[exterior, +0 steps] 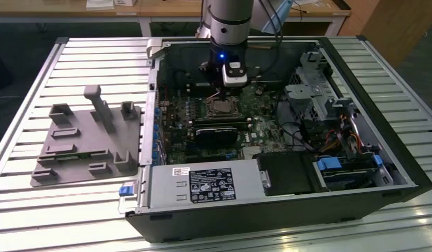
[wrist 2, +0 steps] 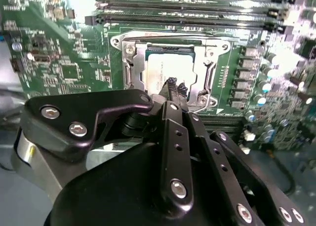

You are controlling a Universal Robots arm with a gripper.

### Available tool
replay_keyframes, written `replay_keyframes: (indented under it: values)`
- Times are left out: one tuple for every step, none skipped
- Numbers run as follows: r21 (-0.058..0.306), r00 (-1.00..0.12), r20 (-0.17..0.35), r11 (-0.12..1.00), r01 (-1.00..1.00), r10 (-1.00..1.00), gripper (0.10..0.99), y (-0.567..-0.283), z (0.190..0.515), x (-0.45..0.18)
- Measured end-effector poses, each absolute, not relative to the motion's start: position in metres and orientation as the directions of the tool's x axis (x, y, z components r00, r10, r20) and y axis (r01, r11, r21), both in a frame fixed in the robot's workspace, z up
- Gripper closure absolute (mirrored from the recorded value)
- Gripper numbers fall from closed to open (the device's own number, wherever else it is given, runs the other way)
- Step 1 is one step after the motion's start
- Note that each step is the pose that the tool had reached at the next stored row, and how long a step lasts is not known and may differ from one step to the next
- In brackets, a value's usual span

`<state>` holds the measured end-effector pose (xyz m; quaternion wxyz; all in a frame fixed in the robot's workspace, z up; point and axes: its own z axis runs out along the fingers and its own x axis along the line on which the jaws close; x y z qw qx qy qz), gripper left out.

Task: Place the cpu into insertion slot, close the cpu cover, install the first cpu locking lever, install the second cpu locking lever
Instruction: 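Close the cpu cover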

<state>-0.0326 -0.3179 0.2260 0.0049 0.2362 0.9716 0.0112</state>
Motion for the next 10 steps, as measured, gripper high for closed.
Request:
replay_keyframes:
  values:
    - [0.024,-0.897,-0.004,0.897,0.442,0.442,0.984,-0.3179,0.2260,-0.0326]
    - [0.024,-0.905,-0.005,0.905,0.426,0.426,0.984,-0.3179,0.2260,-0.0326]
    - [0.023,-0.912,-0.005,0.912,0.409,0.410,0.984,-0.3179,0.2261,-0.0326]
    - [0.023,-0.920,-0.005,0.919,0.393,0.393,0.984,-0.3179,0.2261,-0.0326]
    - [0.023,-0.926,-0.005,0.926,0.376,0.376,0.984,-0.3179,0.2261,-0.0326]
    - [0.023,-0.933,-0.005,0.933,0.359,0.360,0.984,-0.3179,0.2260,-0.0326]
    - [0.022,-0.940,-0.005,0.940,0.341,0.341,0.984,-0.3179,0.2261,-0.0326]
    - [0.022,-0.946,-0.005,0.946,0.324,0.324,0.984,-0.3179,0.2260,-0.0326]
    - [0.021,-0.952,-0.005,0.951,0.307,0.307,0.984,-0.3179,0.2260,-0.0326]
    - [0.021,-0.957,-0.005,0.957,0.290,0.290,0.984,-0.3179,0.2260,-0.0326]
